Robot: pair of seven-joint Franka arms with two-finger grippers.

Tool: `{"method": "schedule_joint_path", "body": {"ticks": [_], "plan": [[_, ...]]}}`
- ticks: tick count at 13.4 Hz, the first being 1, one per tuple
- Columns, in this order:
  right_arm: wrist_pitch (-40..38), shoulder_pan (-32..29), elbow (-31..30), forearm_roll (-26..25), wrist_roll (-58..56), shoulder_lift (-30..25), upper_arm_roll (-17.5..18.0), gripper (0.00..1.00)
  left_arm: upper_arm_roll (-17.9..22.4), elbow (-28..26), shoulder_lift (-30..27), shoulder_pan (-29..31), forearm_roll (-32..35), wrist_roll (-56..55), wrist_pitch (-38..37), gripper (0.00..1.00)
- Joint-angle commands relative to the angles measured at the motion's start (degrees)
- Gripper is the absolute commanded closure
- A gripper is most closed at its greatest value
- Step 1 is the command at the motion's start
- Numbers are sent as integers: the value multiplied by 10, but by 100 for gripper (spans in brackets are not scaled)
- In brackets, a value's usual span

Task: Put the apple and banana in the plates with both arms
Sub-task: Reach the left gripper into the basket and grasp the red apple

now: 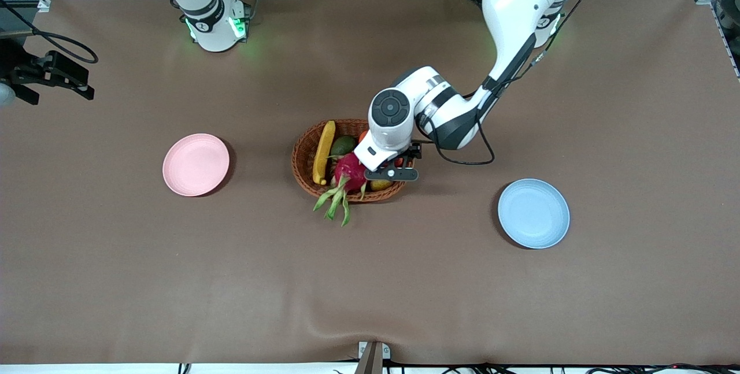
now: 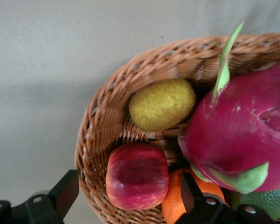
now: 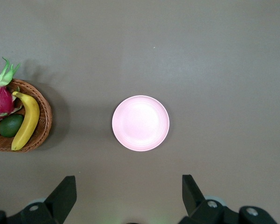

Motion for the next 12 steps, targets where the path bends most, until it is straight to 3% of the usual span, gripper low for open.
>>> {"method": "schedule_joint_path", "body": {"ticks": [1, 12], "plan": [[-2, 0, 1, 9, 2, -1, -1, 0, 4, 13, 14, -14, 17, -9, 5, 6], [-2, 0, 1, 9, 2, -1, -1, 0, 4, 13, 37, -19, 37, -10, 20, 14]]}}
